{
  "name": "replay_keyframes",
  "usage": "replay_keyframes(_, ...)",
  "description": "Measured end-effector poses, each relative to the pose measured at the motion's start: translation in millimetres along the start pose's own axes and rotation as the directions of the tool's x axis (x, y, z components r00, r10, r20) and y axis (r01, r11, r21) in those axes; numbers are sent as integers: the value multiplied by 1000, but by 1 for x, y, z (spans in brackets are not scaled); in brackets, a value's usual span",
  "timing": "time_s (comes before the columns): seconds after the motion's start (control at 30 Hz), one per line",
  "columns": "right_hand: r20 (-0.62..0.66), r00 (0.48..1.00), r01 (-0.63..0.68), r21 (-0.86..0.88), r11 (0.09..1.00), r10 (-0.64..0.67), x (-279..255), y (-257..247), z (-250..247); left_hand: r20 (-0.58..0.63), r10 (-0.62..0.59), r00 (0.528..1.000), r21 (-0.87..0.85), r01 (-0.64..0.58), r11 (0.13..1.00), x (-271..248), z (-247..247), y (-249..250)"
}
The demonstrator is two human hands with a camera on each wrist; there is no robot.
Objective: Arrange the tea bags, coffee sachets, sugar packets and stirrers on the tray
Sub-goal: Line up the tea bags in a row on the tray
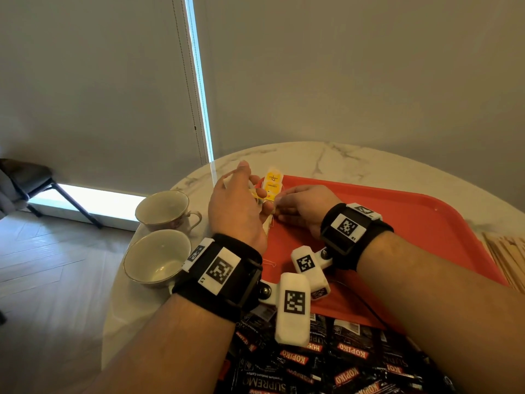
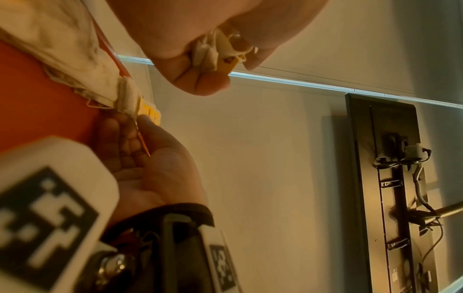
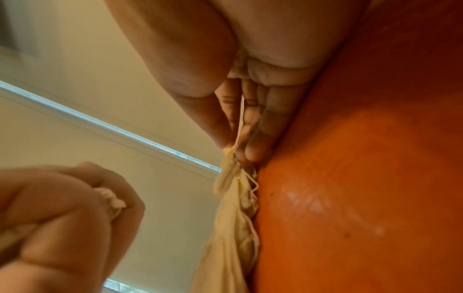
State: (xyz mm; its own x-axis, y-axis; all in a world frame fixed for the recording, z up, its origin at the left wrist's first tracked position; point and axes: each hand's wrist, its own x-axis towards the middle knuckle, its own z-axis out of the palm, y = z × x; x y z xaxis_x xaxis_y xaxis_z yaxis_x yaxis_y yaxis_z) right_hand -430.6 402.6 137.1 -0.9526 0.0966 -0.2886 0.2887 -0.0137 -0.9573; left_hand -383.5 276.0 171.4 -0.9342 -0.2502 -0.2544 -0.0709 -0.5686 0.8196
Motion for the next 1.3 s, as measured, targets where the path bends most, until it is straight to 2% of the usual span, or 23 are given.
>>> replay_keyframes(0.1, -5, 1000, 31, 48, 998, -30, -3, 1, -4, 48, -73, 996, -58, 76, 995, -2, 2, 1)
replay_keyframes(0.23, 37, 983, 178, 82, 981, -181, -18, -11, -12, 142, -180, 973, -158, 202, 967, -1, 1, 1)
replay_keyframes(0.33, 153, 931, 329, 38, 944, -331, -35, -24, -18, 161, -192, 968, -189, 221, 957, -2, 1, 0)
replay_keyframes(0.43, 266, 868, 463, -129, 877, -419, -45, -34, -20, 170, -187, 968, -163, 215, 963, -5, 1, -1)
replay_keyframes(0.6, 426, 800, 571, -324, 754, -422, -54, -41, -19, 242, -230, 943, -99, 260, 960, -3, 0, -3)
replay_keyframes(0.73, 499, 776, 599, -389, 699, -387, -56, -42, -15, 270, -264, 926, -100, 300, 949, -2, 0, -3)
replay_keyframes(0.87, 475, 734, 659, -326, 678, -485, -56, -44, -18, 294, -279, 914, -98, 319, 943, -1, -3, -3)
replay_keyframes(0.97, 411, 703, 697, -232, 679, -581, -49, -43, -21, 304, -268, 914, -91, 308, 947, -1, -2, -5)
replay_keyframes(1.13, 267, 741, 631, 37, 775, -617, -42, -46, -22, 266, -276, 924, -101, 312, 945, 3, -1, -7)
replay_keyframes(1.23, 154, 742, 651, 67, 757, -652, -41, -48, -21, 213, -245, 946, -116, 274, 955, 7, -2, -7)
replay_keyframes(1.3, 117, 774, 615, 90, 783, -622, -41, -50, -21, 189, -212, 959, -124, 237, 963, 9, -3, -7)
